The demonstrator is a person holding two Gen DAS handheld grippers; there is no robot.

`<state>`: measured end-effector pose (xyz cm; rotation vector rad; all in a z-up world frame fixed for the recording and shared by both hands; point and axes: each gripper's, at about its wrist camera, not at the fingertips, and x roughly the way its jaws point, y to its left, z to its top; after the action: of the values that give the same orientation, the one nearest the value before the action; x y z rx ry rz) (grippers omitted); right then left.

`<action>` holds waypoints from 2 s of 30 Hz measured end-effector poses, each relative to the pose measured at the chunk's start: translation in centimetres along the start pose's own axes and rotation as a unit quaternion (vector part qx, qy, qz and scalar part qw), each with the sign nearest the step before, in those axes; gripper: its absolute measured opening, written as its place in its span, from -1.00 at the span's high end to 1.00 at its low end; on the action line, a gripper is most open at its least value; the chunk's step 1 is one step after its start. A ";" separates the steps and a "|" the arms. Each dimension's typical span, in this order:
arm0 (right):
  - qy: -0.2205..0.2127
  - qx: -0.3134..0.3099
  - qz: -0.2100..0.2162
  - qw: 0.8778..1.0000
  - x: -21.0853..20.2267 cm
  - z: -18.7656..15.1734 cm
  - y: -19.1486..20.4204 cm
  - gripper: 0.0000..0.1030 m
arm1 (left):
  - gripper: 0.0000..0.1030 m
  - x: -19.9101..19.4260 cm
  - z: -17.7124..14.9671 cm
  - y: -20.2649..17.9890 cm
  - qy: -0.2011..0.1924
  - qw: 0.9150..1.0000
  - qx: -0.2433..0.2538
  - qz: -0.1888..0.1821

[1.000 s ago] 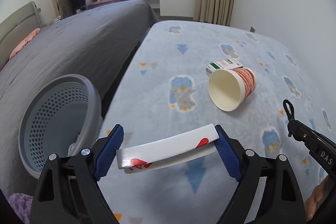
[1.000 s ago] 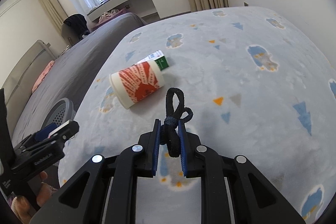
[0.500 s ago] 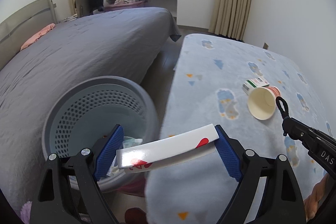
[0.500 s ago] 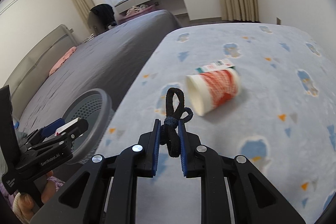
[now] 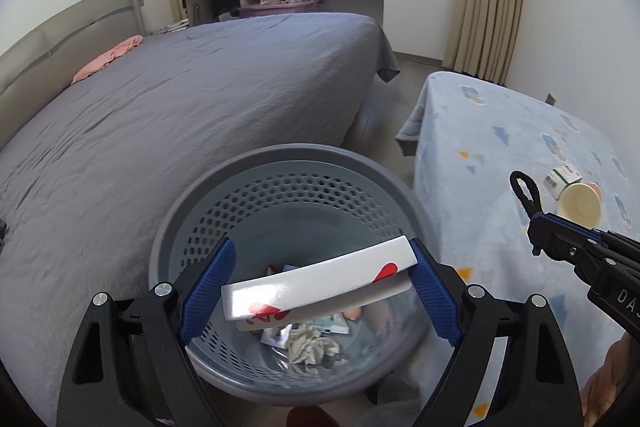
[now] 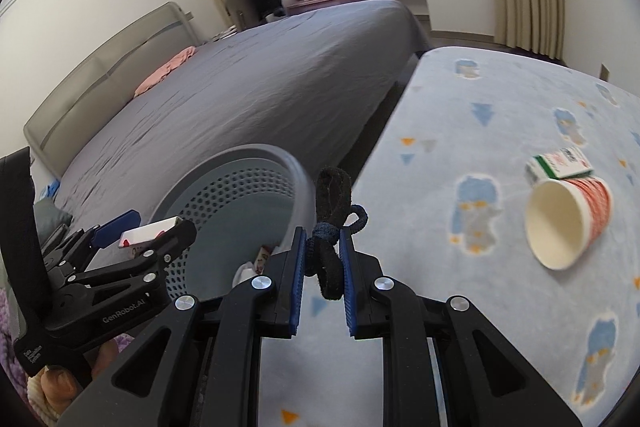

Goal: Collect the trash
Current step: 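Carry the card and hair tie over the grey basket, then open both tools to drop card and hair tie into the basket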

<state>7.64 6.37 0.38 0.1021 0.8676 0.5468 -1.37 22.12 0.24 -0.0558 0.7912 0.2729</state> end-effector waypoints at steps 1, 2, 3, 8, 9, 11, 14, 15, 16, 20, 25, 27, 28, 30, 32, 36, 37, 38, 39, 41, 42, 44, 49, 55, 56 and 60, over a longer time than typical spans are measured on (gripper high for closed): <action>0.002 -0.003 0.002 1.000 0.3 0.1 0.4 0.68 | -0.63 0.4 -0.1 0.5 0.002 1.000 -0.004 0.002; 0.004 -0.006 0.005 1.000 0.7 0.3 0.7 0.68 | -0.63 0.8 -0.1 0.8 0.005 1.000 -0.008 0.003; 0.007 -0.009 0.009 1.000 1.1 0.4 1.0 0.68 | -0.63 1.1 -0.1 1.2 0.007 1.000 -0.014 0.003; 0.021 -0.016 0.027 0.999 3.0 0.6 2.3 0.68 | -0.63 2.3 -0.3 2.3 0.014 1.000 -0.025 0.013; 0.025 -0.018 0.032 0.999 3.5 0.6 2.6 0.68 | -0.63 2.4 -0.3 2.5 0.013 0.999 -0.027 0.015; 0.031 -0.021 0.038 0.999 4.2 0.7 2.9 0.68 | -0.63 2.7 -0.4 2.8 0.011 0.999 -0.029 0.019; 0.037 -0.027 0.044 0.998 5.1 1.0 3.4 0.68 | -0.63 3.1 -0.6 3.4 0.014 0.999 -0.037 0.022; 0.039 -0.028 0.045 0.998 5.3 1.0 3.5 0.68 | -0.63 3.3 -0.7 3.6 0.017 0.999 -0.040 0.022; 0.041 -0.030 0.047 0.998 5.6 1.0 3.7 0.68 | -0.63 3.5 -0.7 3.8 0.019 0.999 -0.042 0.022; 0.044 -0.036 0.051 0.997 6.3 1.3 4.3 0.68 | -0.64 3.8 -0.6 4.4 0.023 0.998 -0.049 0.023; 0.044 -0.039 0.054 0.997 6.6 1.3 4.6 0.65 | -0.65 4.3 -0.8 5.0 0.031 0.997 -0.060 0.025; 0.044 -0.040 0.055 0.997 6.7 1.4 4.7 0.64 | -0.65 4.2 -0.8 5.2 0.030 0.997 -0.063 0.025; 0.044 -0.039 0.054 0.997 6.7 1.4 4.7 0.60 | -0.65 4.2 -0.8 5.3 0.030 0.997 -0.064 0.026; 0.042 -0.037 0.053 0.997 6.7 1.5 4.7 0.47 | -0.66 4.2 -0.8 5.3 0.031 0.997 -0.065 0.025; 0.035 -0.036 0.048 0.998 6.5 1.5 4.7 0.23 | -0.73 4.2 -0.8 5.4 0.033 0.997 -0.065 0.028; 0.030 -0.035 0.046 0.998 6.3 1.5 4.6 0.22 | -0.78 4.2 -0.9 5.6 0.033 0.997 -0.070 0.029; 0.031 -0.036 0.046 0.998 6.2 1.6 4.5 0.22 | -0.78 4.2 -0.9 5.7 0.033 0.996 -0.071 0.029; 0.031 -0.036 0.046 0.998 6.2 1.6 4.5 0.22 | -0.78 4.2 -0.9 5.7 0.033 0.996 -0.072 0.029; 0.030 -0.036 0.045 0.998 6.2 1.6 4.5 0.22 | -0.78 4.2 -0.9 5.7 0.033 0.996 -0.073 0.029; 0.029 -0.038 0.043 0.998 6.1 1.5 4.5 0.22 | -0.78 4.1 -0.9 5.7 0.032 0.996 -0.073 0.029; 0.028 -0.038 0.042 0.998 6.1 1.5 4.6 0.22 | -0.78 4.1 -0.9 5.7 0.032 0.996 -0.072 0.029; 0.028 -0.037 0.042 0.998 6.0 1.3 4.6 0.22 | -0.78 4.1 -0.9 5.7 0.032 0.996 -0.072 0.029; 0.026 -0.037 0.039 0.998 5.7 1.1 4.8 0.22 | -0.78 4.0 -1.0 5.7 0.029 0.996 -0.073 0.029; 0.022 -0.038 0.033 0.998 5.2 0.8 4.8 0.21 | -0.78 3.9 -1.0 5.7 0.028 0.997 -0.073 0.028; 0.022 -0.038 0.032 0.999 5.1 0.8 4.8 0.20 | -0.78 3.9 -1.0 5.7 0.028 0.997 -0.073 0.027; 0.018 -0.034 0.026 0.999 4.6 0.4 4.6 0.17 | -0.78 3.6 -1.1 5.6 0.026 0.997 -0.071 0.025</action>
<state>8.44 12.71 -1.17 0.0534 0.8819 0.6276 -1.16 28.18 -2.78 -0.1772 0.8244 0.3761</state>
